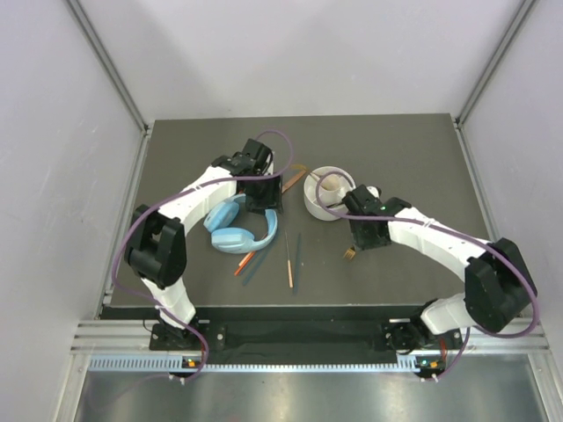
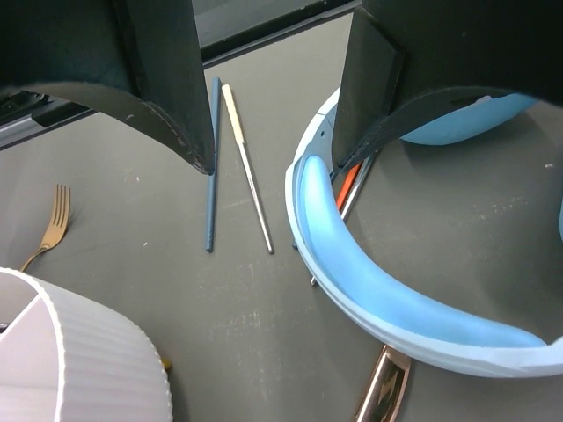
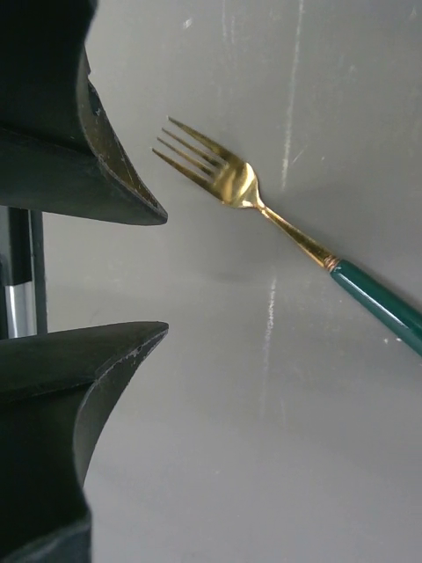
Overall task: Sort the eating utensils into containers
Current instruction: Adjust the fork at the center of the board.
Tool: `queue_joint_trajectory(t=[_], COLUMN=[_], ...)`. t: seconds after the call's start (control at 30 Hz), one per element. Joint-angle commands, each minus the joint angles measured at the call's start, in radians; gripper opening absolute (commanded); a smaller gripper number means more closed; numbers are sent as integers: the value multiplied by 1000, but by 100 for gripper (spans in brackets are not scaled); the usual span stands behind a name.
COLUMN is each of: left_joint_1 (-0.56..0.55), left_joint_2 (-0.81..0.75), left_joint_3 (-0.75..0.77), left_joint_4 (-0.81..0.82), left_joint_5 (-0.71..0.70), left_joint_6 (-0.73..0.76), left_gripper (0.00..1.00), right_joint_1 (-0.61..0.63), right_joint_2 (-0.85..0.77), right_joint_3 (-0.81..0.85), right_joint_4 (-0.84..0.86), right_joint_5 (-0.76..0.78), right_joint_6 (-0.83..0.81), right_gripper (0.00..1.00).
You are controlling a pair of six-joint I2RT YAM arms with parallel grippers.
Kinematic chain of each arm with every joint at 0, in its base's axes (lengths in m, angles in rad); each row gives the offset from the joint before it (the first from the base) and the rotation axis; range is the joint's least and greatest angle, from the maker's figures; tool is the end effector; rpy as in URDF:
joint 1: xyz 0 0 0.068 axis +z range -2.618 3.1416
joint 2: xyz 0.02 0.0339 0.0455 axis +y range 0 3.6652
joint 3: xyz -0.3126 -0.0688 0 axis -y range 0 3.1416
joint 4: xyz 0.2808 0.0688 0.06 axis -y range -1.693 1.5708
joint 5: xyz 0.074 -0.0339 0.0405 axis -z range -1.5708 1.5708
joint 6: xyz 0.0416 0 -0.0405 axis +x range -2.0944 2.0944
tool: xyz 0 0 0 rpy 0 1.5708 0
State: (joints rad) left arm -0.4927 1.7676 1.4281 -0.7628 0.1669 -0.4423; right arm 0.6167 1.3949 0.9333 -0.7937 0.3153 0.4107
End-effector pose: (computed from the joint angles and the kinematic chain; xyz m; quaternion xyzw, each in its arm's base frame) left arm 0.3649 -0.2037 0.2805 0.0438 0.9685 -0.1766 0.1699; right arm 0.2348 0.1506 0.2420 -0.0757 0.9727 -0.0588 0.2113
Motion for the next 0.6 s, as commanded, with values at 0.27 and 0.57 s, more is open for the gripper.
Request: queue_joint_trajectory(t=[0.27, 0.57], left_joint_1=[3, 17], left_joint_2=[-60, -88], left_joint_3=[-11, -32], left_joint_4=[20, 42], left_joint_5=[-12, -35], left_joint_6=[7, -1], left_gripper=[61, 61], right_joint_1=[-6, 29], right_joint_2=[95, 170], right_joint_3=[-27, -5], right_joint_4=[62, 88], right_joint_5=[11, 1], right_joint_6=[-46, -67], right_gripper=[47, 43])
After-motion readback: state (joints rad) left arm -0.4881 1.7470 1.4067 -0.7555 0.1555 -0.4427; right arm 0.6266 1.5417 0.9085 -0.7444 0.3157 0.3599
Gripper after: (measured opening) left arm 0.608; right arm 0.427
